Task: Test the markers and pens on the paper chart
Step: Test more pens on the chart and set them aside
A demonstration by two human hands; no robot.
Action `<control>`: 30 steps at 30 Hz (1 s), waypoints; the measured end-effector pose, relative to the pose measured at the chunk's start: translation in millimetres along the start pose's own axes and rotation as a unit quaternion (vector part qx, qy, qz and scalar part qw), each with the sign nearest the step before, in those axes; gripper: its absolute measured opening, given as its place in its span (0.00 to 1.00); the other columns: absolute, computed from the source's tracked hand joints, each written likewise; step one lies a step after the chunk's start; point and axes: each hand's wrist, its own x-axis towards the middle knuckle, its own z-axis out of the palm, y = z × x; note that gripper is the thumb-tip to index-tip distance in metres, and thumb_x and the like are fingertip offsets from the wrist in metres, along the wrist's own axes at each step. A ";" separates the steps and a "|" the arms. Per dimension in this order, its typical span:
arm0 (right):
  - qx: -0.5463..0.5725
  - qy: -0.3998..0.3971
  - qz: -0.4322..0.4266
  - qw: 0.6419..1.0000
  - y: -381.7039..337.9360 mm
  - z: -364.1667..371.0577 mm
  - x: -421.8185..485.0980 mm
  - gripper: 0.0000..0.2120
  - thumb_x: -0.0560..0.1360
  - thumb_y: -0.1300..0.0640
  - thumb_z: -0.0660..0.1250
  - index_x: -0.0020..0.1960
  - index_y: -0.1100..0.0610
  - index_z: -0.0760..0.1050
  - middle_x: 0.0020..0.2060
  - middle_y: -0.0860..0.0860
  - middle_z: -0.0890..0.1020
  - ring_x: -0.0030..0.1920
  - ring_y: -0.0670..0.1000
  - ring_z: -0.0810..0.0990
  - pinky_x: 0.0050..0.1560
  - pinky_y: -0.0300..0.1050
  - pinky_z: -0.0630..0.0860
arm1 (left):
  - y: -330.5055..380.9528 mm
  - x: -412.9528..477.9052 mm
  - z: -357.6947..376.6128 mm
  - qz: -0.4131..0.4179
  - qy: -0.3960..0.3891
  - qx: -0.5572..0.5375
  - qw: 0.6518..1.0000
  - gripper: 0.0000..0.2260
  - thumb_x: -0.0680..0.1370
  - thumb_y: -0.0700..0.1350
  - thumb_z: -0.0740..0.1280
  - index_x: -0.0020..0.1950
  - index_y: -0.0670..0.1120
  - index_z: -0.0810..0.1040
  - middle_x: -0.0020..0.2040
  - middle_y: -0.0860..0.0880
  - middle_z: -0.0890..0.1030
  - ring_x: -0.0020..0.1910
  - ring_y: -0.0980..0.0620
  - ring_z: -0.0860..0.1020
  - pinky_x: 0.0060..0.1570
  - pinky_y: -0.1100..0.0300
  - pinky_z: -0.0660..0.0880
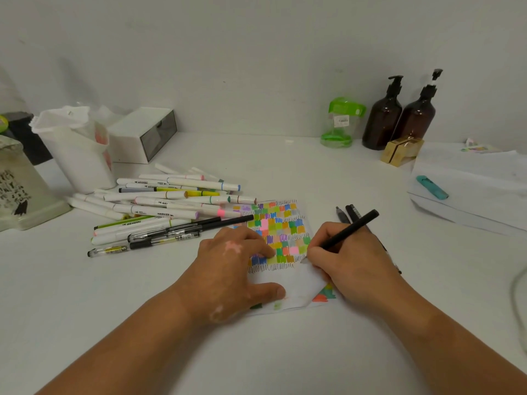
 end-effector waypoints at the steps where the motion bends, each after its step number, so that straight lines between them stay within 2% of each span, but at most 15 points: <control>1: -0.001 0.000 -0.001 1.000 0.0 -0.6 0.2 0.06 0.70 0.56 0.73 0.35 0.49 0.79 0.28 0.42 0.81 0.30 0.38 0.78 0.27 0.29 0.70 | 0.0 0.0 -0.1 0.001 0.000 0.000 1.000 0.30 0.67 0.71 0.70 0.66 0.62 0.75 0.65 0.64 0.70 0.67 0.61 0.64 0.69 0.52 0.66; 4: -0.012 -0.015 -0.005 1.000 2.0 -2.2 0.6 0.08 0.70 0.57 0.73 0.34 0.47 0.79 0.29 0.42 0.81 0.31 0.39 0.79 0.27 0.29 0.70 | -0.2 -0.5 0.2 0.002 0.000 0.002 1.000 0.30 0.67 0.72 0.70 0.66 0.62 0.75 0.65 0.65 0.70 0.67 0.61 0.64 0.69 0.52 0.66; 6: -0.012 0.021 -0.005 1.000 3.8 -4.2 1.7 0.07 0.71 0.57 0.73 0.36 0.48 0.79 0.31 0.41 0.82 0.33 0.39 0.80 0.28 0.29 0.72 | -0.5 -0.9 0.1 0.004 0.001 0.000 1.000 0.30 0.67 0.71 0.70 0.66 0.62 0.75 0.65 0.65 0.70 0.67 0.61 0.64 0.69 0.53 0.65; 8: 0.059 0.056 0.001 0.997 5.0 -7.4 3.2 0.06 0.73 0.58 0.74 0.40 0.51 0.79 0.30 0.44 0.83 0.29 0.41 0.80 0.27 0.30 0.72 | -0.6 -1.3 0.3 0.009 0.003 0.000 1.000 0.29 0.68 0.71 0.70 0.66 0.62 0.75 0.65 0.65 0.70 0.67 0.62 0.64 0.70 0.54 0.65; 10: 0.165 0.052 0.002 0.985 3.9 -11.5 3.5 0.06 0.75 0.60 0.74 0.41 0.56 0.78 0.28 0.50 0.82 0.25 0.45 0.78 0.27 0.33 0.72 | 0.1 -1.9 1.0 0.013 0.021 -0.012 1.000 0.27 0.68 0.70 0.70 0.65 0.62 0.75 0.64 0.66 0.70 0.65 0.64 0.64 0.69 0.55 0.66; 12: 0.241 0.024 -0.007 0.970 0.6 -15.2 1.6 0.05 0.75 0.62 0.74 0.41 0.58 0.80 0.29 0.53 0.82 0.27 0.49 0.78 0.29 0.38 0.75 | 1.5 -2.7 0.3 0.012 0.064 -0.039 0.997 0.25 0.69 0.68 0.71 0.64 0.63 0.75 0.61 0.68 0.71 0.60 0.68 0.66 0.64 0.66 0.66; 14: 0.318 -0.017 -0.009 0.948 -2.7 -14.4 -1.0 0.06 0.76 0.65 0.71 0.41 0.58 0.81 0.32 0.58 0.83 0.30 0.52 0.79 0.31 0.42 0.77 | 4.5 -3.7 -2.6 0.012 0.116 -0.087 0.989 0.23 0.69 0.65 0.72 0.62 0.63 0.76 0.55 0.70 0.74 0.55 0.70 0.72 0.53 0.79 0.67; 17: 0.406 -0.083 0.010 0.910 -8.2 -10.7 -3.7 0.06 0.71 0.61 0.66 0.38 0.55 0.81 0.34 0.63 0.83 0.31 0.55 0.79 0.30 0.44 0.77 | 11.3 -6.0 -5.5 0.030 0.144 -0.167 0.975 0.21 0.70 0.62 0.73 0.61 0.60 0.78 0.51 0.67 0.81 0.56 0.69 0.76 0.50 0.81 0.67; 19: 0.403 -0.105 -0.008 0.909 -9.1 -9.6 -4.6 0.04 0.70 0.59 0.67 0.37 0.54 0.79 0.34 0.62 0.83 0.29 0.54 0.78 0.28 0.43 0.75 | 17.0 -8.4 -5.9 0.040 0.148 -0.197 0.968 0.18 0.70 0.62 0.71 0.59 0.61 0.79 0.49 0.66 0.82 0.55 0.69 0.76 0.49 0.80 0.68; 23: 0.337 -0.109 -0.051 0.934 -5.9 -8.2 -5.0 0.03 0.70 0.56 0.73 0.41 0.55 0.81 0.31 0.57 0.81 0.27 0.51 0.76 0.27 0.39 0.72 | 24.8 -11.7 -6.0 0.053 0.144 -0.224 0.963 0.17 0.70 0.62 0.68 0.56 0.60 0.82 0.46 0.67 0.82 0.52 0.70 0.77 0.48 0.79 0.68; 26: 0.314 -0.103 -0.045 0.943 -2.4 -8.3 -3.9 0.06 0.69 0.53 0.75 0.44 0.54 0.83 0.29 0.54 0.80 0.26 0.49 0.74 0.26 0.39 0.71 | 25.1 -9.9 -7.2 0.059 0.139 -0.212 0.965 0.16 0.72 0.59 0.67 0.55 0.56 0.85 0.43 0.66 0.81 0.49 0.67 0.78 0.47 0.78 0.69; 28: 0.315 -0.095 -0.031 0.944 0.3 -10.2 -1.5 0.07 0.69 0.52 0.75 0.46 0.52 0.83 0.28 0.53 0.79 0.26 0.49 0.73 0.25 0.39 0.70 | 19.6 -7.5 -5.4 0.050 0.147 -0.205 0.966 0.11 0.74 0.56 0.70 0.53 0.55 0.85 0.39 0.66 0.80 0.48 0.66 0.78 0.45 0.78 0.69; 30: 0.318 -0.077 -0.014 0.945 2.9 -14.4 1.1 0.09 0.68 0.52 0.76 0.48 0.51 0.83 0.28 0.52 0.78 0.26 0.49 0.71 0.24 0.39 0.68 | 12.3 -5.9 -3.5 0.026 0.150 -0.210 0.966 0.07 0.75 0.52 0.73 0.52 0.56 0.85 0.40 0.66 0.81 0.47 0.64 0.79 0.42 0.77 0.70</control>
